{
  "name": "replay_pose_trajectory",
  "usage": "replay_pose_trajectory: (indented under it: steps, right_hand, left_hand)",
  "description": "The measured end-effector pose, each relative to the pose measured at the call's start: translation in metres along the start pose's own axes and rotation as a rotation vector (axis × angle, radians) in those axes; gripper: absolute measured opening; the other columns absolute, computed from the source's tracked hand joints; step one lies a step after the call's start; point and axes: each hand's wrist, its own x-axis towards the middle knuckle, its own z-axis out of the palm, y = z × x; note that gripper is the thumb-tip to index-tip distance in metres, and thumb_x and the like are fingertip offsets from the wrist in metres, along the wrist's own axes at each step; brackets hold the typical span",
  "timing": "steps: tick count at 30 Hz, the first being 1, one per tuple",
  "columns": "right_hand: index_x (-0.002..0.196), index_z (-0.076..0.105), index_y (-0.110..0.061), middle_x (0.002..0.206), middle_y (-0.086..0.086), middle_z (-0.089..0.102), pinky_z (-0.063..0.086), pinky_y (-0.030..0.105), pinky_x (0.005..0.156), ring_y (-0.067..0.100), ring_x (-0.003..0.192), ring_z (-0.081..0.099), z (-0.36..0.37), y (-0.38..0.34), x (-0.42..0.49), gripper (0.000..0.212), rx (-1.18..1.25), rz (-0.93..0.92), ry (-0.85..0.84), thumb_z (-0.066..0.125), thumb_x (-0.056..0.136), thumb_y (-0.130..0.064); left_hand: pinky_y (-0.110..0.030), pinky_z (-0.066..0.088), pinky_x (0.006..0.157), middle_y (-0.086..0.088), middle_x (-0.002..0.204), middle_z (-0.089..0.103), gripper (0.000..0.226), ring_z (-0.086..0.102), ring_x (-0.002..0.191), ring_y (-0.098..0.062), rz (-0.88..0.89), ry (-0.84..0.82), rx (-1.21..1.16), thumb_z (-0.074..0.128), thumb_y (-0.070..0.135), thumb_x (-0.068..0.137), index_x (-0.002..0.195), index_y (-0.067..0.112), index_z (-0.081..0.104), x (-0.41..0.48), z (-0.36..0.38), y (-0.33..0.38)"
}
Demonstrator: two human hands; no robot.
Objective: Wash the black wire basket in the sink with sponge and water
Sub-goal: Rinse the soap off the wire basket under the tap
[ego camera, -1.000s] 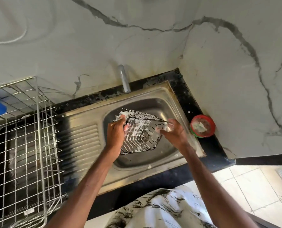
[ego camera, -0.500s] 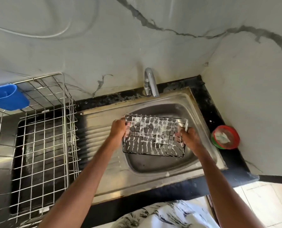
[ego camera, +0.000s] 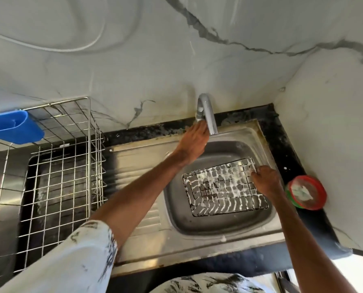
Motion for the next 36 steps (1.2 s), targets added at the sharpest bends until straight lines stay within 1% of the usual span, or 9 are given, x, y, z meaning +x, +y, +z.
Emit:
replay_pose_trajectory:
  steps: [4,7,12,16,20,25,29,33,36]
  right_hand:
    - [0.122,0.061,0.007,0.127,0.028,0.06,0.045,0.04,0.096,0.042,0.12,0.056,0.005,-0.007,0.011,0.04,0.066,0.093,-0.01,0.05,0.103,-0.027]
    - [0.13,0.057,0.007,0.133,0.028,0.057,0.043,0.041,0.1,0.041,0.126,0.053,0.007,-0.012,0.012,0.046,0.055,0.093,-0.033,0.05,0.104,-0.031]
    - [0.102,0.068,0.007,0.101,0.026,0.071,0.042,0.028,0.069,0.036,0.096,0.07,-0.002,-0.023,0.011,0.035,0.131,0.099,-0.052,0.058,0.097,-0.026]
    - [0.101,0.068,0.004,0.099,0.022,0.071,0.038,0.027,0.067,0.034,0.09,0.068,-0.01,-0.035,0.009,0.037,0.171,0.132,-0.076,0.059,0.097,-0.032]
    - [0.08,0.064,-0.002,0.079,0.015,0.072,0.041,0.025,0.049,0.026,0.069,0.067,-0.012,-0.053,0.007,0.029,0.24,0.112,-0.11,0.066,0.092,-0.028]
    - [0.077,0.066,-0.004,0.056,-0.002,0.065,0.047,0.02,0.04,0.007,0.044,0.061,-0.003,-0.078,0.002,0.039,0.28,0.128,-0.136,0.081,0.077,-0.04]
    - [0.096,0.069,0.004,0.069,0.005,0.069,0.033,0.012,0.03,0.009,0.047,0.058,0.005,-0.109,0.007,0.06,0.248,0.089,-0.174,0.079,0.079,-0.053]
    - [0.079,0.065,-0.002,0.058,0.002,0.062,0.034,0.012,0.031,0.006,0.041,0.053,0.002,-0.122,0.012,0.05,0.279,0.061,-0.187,0.079,0.081,-0.049]
    - [0.089,0.068,0.001,0.077,0.012,0.072,0.06,0.027,0.054,0.016,0.056,0.07,0.001,-0.12,0.015,0.028,0.44,0.041,-0.266,0.08,0.086,-0.024]
  left_hand:
    - [-0.034,0.058,0.098,-0.008,0.117,0.075,0.043,0.07,0.111,-0.02,0.12,-0.103,0.154,0.091,0.011,0.068,0.109,0.012,0.08,0.013,0.014,-0.013]
    - [-0.031,0.051,0.108,-0.002,0.128,0.072,0.043,0.065,0.12,-0.015,0.065,-0.149,0.16,0.085,0.015,0.079,0.12,0.02,0.077,0.015,0.021,-0.018]
    - [-0.039,0.036,0.122,-0.018,0.149,0.054,0.053,0.049,0.14,-0.028,0.027,-0.19,0.323,0.065,0.004,0.093,0.145,-0.002,0.052,0.004,0.032,-0.026]
    - [-0.037,0.043,0.117,-0.019,0.144,0.054,0.064,0.053,0.133,-0.028,-0.048,-0.127,0.28,0.062,0.003,0.098,0.153,-0.008,0.033,-0.013,0.045,-0.04]
    - [-0.038,0.052,0.106,-0.016,0.139,0.059,0.073,0.059,0.122,-0.027,-0.267,-0.14,-0.116,0.065,-0.007,0.086,0.153,-0.001,0.037,-0.02,0.017,-0.034]
    - [-0.042,0.061,0.086,-0.003,0.1,0.077,0.02,0.073,0.089,-0.02,-0.651,0.083,-0.775,0.053,0.023,0.1,0.106,0.02,0.072,-0.074,0.007,0.029]
    - [-0.046,0.057,0.101,-0.024,0.134,0.065,0.05,0.067,0.119,-0.038,-0.931,-0.397,-1.668,0.036,0.043,0.112,0.134,0.005,0.06,-0.067,-0.005,0.073]
    - [-0.062,0.051,0.103,-0.018,0.116,0.074,0.054,0.069,0.111,-0.038,-1.051,-0.349,-1.842,0.024,0.046,0.112,0.123,0.017,0.069,-0.052,-0.01,0.066]
    - [-0.045,0.062,0.077,-0.007,0.087,0.072,0.038,0.069,0.076,-0.022,-1.045,-0.28,-1.725,0.031,0.026,0.112,0.11,0.012,0.067,-0.044,-0.011,0.058]
